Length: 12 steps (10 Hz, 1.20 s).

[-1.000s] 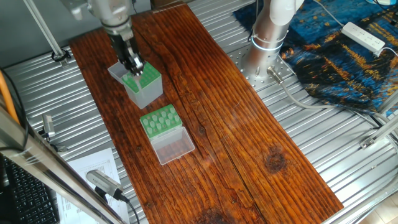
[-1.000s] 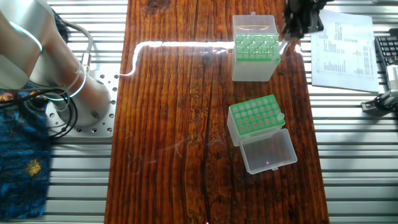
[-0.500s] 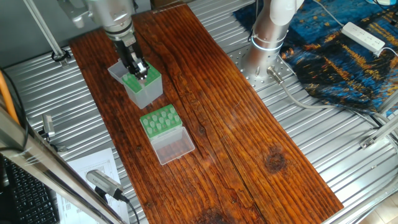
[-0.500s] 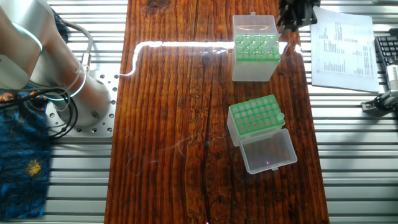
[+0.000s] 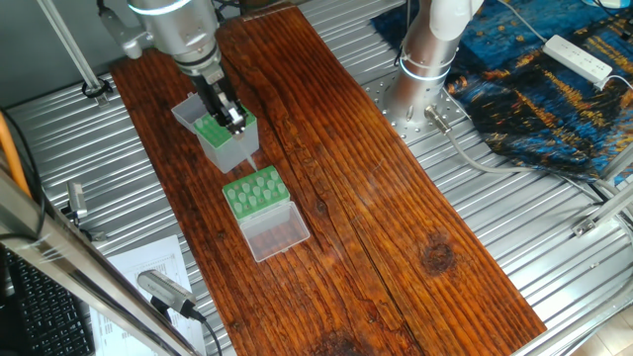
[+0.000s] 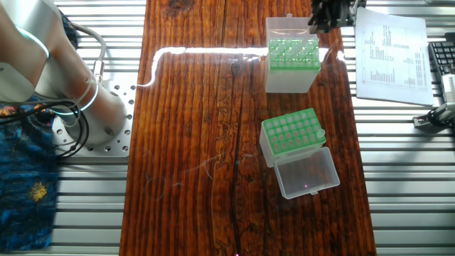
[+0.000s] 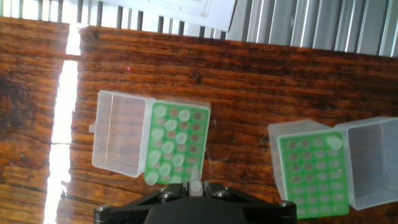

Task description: Transfer all large pipette tips from one holder to another

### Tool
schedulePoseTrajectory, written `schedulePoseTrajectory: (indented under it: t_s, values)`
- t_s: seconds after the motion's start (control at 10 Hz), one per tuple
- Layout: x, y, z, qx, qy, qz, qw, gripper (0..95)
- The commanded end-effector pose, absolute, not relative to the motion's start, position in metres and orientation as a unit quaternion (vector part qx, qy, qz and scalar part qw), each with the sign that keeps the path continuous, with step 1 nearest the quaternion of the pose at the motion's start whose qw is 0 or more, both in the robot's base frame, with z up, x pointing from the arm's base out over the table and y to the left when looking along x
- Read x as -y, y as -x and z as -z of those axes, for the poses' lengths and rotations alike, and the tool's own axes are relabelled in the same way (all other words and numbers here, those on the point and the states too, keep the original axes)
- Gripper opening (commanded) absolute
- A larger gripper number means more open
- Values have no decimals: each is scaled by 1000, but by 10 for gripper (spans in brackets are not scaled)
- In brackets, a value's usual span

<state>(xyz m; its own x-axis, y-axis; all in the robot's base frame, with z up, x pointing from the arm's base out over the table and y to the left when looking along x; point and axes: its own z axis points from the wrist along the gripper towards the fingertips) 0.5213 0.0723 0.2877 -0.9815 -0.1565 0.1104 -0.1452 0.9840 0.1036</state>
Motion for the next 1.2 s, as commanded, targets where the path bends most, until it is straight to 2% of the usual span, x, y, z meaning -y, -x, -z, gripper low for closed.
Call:
schedulePoseTrajectory:
  t_s: [0.1, 1.2]
  values:
    - [-72, -519, -289, 994, -76, 48, 60, 0]
    - [-80, -513, -279, 994, -74, 48, 64, 0]
